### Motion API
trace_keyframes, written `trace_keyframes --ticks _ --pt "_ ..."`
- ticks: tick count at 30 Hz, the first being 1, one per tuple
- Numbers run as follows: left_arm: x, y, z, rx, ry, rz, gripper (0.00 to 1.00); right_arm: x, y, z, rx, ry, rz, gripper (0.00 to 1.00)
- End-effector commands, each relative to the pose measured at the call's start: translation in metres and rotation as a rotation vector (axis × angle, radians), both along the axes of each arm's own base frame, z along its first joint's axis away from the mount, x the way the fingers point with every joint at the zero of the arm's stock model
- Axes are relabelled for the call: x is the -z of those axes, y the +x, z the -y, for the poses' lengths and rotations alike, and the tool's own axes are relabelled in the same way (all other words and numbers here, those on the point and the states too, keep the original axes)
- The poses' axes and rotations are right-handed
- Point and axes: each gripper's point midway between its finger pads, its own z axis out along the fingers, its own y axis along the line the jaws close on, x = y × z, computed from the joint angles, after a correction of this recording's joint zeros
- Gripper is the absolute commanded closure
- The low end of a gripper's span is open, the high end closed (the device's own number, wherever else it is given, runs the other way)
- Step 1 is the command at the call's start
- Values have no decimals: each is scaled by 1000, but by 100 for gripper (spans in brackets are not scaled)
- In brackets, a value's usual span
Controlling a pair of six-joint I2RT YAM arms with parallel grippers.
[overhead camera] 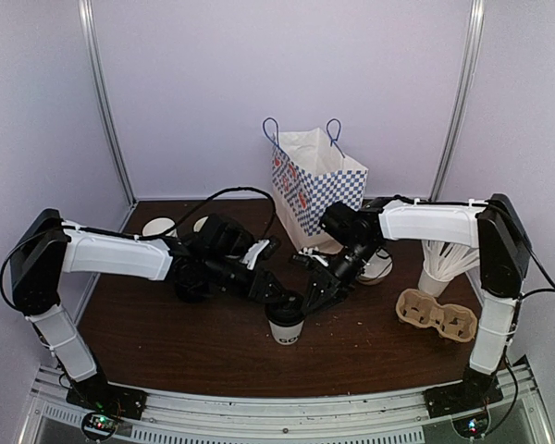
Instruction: Pack the takeout coffee
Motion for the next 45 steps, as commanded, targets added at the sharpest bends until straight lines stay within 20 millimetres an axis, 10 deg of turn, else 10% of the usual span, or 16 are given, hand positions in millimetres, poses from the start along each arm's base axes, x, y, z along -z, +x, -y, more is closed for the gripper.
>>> trace_keyframes --ticks 1,11,17,45 --pt "67 -10 -30 -28 195 -44 59 77 51 33 21 -328 274 80" --pt "-8 1 -6 1 26 105 48 -12 66 4 -55 -69 371 52" --pt "-39 6 -3 2 -15 161 44 -33 65 9 -78 -46 417 41" --pt "2 16 -18 -117 117 61 56 -14 17 -1 -127 101 184 29"
